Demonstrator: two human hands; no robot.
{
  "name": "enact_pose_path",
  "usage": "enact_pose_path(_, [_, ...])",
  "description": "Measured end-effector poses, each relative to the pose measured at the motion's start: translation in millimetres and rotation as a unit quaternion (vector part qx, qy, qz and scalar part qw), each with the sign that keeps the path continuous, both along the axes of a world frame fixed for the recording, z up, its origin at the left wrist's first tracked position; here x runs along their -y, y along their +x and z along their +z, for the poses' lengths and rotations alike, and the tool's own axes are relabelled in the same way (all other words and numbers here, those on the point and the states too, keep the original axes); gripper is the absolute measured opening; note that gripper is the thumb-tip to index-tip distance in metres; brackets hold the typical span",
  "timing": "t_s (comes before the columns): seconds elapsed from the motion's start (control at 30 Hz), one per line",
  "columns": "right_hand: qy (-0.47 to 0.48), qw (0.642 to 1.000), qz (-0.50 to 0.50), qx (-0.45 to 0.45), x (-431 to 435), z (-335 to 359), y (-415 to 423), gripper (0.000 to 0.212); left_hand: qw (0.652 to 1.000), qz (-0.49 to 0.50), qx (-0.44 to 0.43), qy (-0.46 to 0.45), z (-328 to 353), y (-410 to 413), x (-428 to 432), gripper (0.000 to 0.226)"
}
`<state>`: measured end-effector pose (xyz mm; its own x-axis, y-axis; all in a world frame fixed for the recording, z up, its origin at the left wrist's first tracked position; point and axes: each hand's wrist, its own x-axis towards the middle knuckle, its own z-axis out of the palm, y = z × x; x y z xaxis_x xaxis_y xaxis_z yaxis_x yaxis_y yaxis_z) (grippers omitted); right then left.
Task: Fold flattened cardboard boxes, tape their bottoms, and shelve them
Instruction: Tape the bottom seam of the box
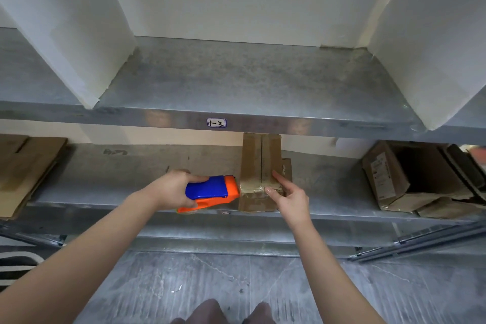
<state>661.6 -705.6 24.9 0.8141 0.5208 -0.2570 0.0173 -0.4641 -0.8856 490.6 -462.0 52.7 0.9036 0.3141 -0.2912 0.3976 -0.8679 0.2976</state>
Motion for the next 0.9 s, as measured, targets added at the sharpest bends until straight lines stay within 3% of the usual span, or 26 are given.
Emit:
enact_pose_path(0.53, [0.013, 1.000, 0.001, -0.009, 0, -5, 2, 0.050, 0.994, 0.029, -0.017, -0.101, -13, -1, -35, 0.068])
enact_pose_path(0.73, [0.014, 1.000, -0.004, -0.010, -1, -8, 2, 0.050, 0.987, 0.041, 0.049, -0.145, -12, -20, -32, 0.057])
enact_pose_path(0.9, [0.015, 1.000, -0.004, -0.003, 0, -8, 1, 0.050, 0.982, 0.050, 0.090, -0.160, -17, -15, -18, 0.065])
